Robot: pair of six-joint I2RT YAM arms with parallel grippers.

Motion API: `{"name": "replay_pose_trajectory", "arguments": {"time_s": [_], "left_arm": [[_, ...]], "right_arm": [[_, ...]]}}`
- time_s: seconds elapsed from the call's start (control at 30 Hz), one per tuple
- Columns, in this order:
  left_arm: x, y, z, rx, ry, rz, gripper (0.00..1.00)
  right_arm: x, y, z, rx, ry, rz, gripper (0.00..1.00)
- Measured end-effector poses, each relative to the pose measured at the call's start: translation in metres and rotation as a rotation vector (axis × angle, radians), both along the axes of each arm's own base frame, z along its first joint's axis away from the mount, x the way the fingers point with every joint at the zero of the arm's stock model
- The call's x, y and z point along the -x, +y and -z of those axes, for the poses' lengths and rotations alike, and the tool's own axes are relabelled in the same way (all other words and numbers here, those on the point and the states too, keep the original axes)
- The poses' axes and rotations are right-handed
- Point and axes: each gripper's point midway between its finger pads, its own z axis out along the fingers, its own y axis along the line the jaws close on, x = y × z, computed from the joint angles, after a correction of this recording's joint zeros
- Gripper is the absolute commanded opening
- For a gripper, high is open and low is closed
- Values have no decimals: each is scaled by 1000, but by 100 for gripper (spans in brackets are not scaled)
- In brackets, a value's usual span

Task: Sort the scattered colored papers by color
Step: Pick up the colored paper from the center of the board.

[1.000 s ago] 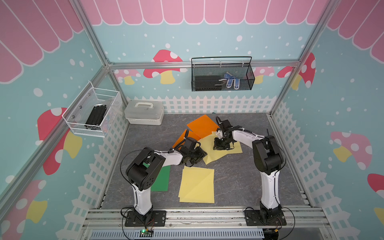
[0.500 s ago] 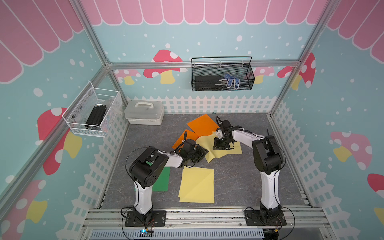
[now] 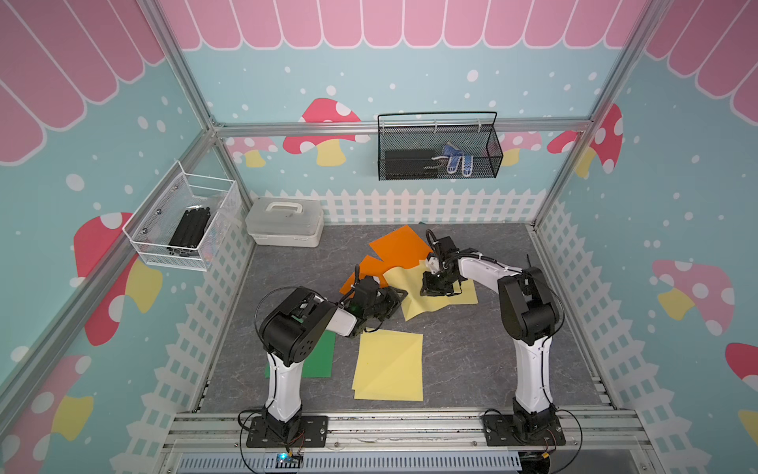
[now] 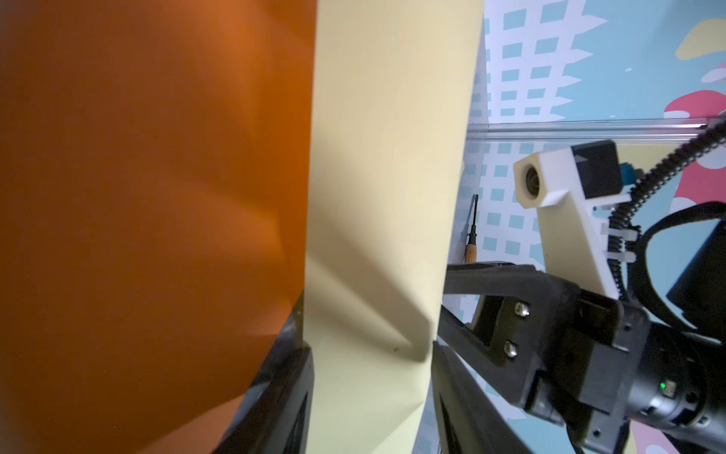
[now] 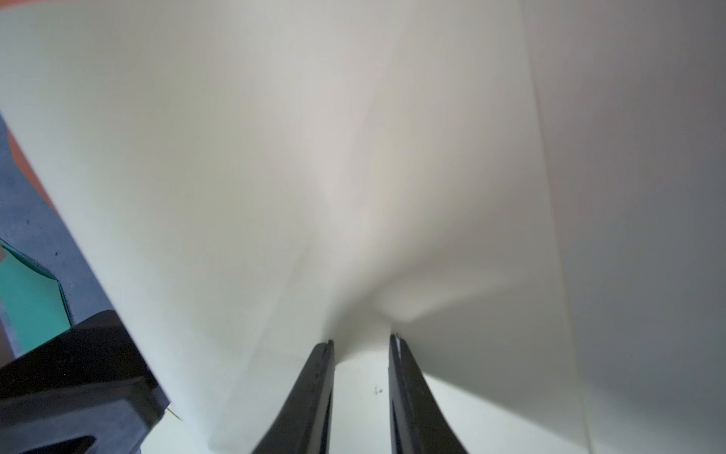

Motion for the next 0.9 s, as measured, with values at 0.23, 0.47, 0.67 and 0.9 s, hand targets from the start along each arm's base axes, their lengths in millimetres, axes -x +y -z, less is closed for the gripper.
{"name": "replay_pose_trajectory", "arguments": {"time_s": [0.23,0.47,0.67,0.9], "left_arm": [[-20,-6,-5,10,-25,-1,56],[-33,-12,-18,-13,-57,35,57],[-44,-22,-27,-117,-64,121,57],[-38,-21,-20,-266,-28,208,57]], "right_arm": [[0,0,0,0,-1,-2,28],[0,0,0,0,-1,-4,27],[0,0,0,0,-1,-4,27],[0,0,0,-1,-1,-5,27]]}}
